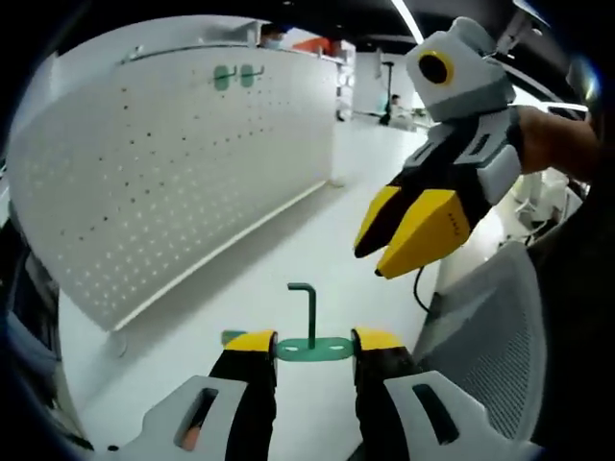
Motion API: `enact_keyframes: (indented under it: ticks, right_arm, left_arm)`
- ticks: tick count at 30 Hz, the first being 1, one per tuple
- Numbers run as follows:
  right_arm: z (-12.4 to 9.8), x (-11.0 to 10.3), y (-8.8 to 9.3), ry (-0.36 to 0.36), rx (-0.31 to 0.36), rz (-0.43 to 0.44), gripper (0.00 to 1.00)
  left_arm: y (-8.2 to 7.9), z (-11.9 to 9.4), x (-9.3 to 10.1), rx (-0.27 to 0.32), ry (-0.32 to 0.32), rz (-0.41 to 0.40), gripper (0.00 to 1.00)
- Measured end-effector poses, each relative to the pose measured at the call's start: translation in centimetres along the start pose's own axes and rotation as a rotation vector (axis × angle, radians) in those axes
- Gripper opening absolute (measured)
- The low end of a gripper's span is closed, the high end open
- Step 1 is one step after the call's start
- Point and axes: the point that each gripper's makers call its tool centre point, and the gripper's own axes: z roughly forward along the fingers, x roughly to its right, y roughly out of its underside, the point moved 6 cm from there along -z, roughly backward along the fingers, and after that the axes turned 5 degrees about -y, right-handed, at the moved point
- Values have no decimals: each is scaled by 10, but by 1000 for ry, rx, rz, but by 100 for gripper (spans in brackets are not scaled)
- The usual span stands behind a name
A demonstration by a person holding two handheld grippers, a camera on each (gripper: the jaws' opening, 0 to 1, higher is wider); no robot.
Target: Insert the hook assembly into the mounting plate slot until the hook locks in place.
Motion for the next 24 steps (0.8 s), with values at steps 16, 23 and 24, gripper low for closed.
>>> enact_keyframes:
  ticks: [16, 23, 24]
  right_arm:
    - [20, 10, -3, -66, -280, 78, 13]
    - [28, 7, 6, -86, -331, 133, 6]
    - [28, 7, 8, -86, -341, 131, 6]
  left_arm:
    - [-9, 1, 26, 33, 69, 95, 30]
    - [-9, 4, 34, 36, 96, 124, 30]
    - [-9, 5, 35, 36, 99, 133, 30]
